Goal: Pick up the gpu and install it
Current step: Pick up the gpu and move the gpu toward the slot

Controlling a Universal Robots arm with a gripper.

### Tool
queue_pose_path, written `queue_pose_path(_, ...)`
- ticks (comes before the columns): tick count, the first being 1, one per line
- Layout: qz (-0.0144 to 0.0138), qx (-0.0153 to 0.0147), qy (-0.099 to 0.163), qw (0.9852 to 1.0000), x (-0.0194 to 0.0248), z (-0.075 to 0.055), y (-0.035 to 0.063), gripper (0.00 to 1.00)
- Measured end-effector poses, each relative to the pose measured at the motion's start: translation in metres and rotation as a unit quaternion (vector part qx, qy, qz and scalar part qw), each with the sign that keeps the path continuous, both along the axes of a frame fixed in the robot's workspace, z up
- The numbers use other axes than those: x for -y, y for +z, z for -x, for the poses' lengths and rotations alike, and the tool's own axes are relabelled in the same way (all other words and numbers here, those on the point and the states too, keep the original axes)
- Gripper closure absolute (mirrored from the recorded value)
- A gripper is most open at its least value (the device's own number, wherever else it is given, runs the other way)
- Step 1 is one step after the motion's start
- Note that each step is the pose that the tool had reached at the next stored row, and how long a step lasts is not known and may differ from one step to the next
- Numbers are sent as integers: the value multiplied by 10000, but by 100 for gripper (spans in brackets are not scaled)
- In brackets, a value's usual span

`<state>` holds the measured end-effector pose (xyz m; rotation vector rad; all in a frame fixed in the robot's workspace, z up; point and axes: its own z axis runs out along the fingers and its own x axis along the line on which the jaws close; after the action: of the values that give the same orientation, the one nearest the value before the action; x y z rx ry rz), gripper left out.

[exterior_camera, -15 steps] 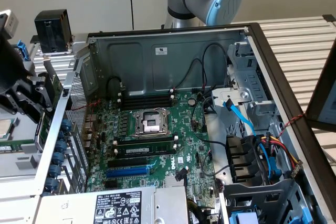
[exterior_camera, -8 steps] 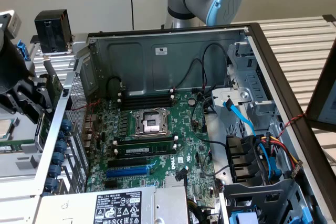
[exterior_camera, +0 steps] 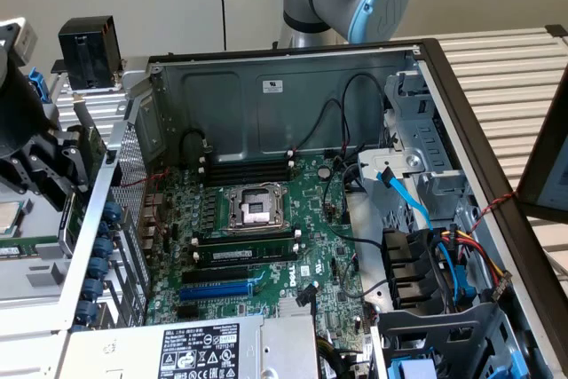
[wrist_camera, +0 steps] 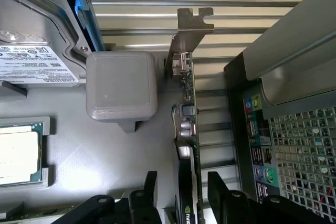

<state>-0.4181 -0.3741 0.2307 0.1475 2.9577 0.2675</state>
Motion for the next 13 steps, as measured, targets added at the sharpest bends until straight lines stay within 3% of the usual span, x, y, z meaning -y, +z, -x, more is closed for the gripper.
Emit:
queue_pose_path(2, 171, -38, 0, 9998, -14, 0, -1, 49)
queue_pose_path(3, 200, -42, 2, 9998, -23, 0, -1, 49)
queue_pose_path(6, 202, -53, 18, 9998, -39, -12, -2, 49)
queue_pose_path(8, 207, -83, 26, 9997, -48, -17, -8, 49)
queue_pose_path(11, 238, -137, 41, 9996, -59, -24, -19, 49)
queue_pose_path(13, 259, -151, 56, 9995, -62, -33, -26, 49)
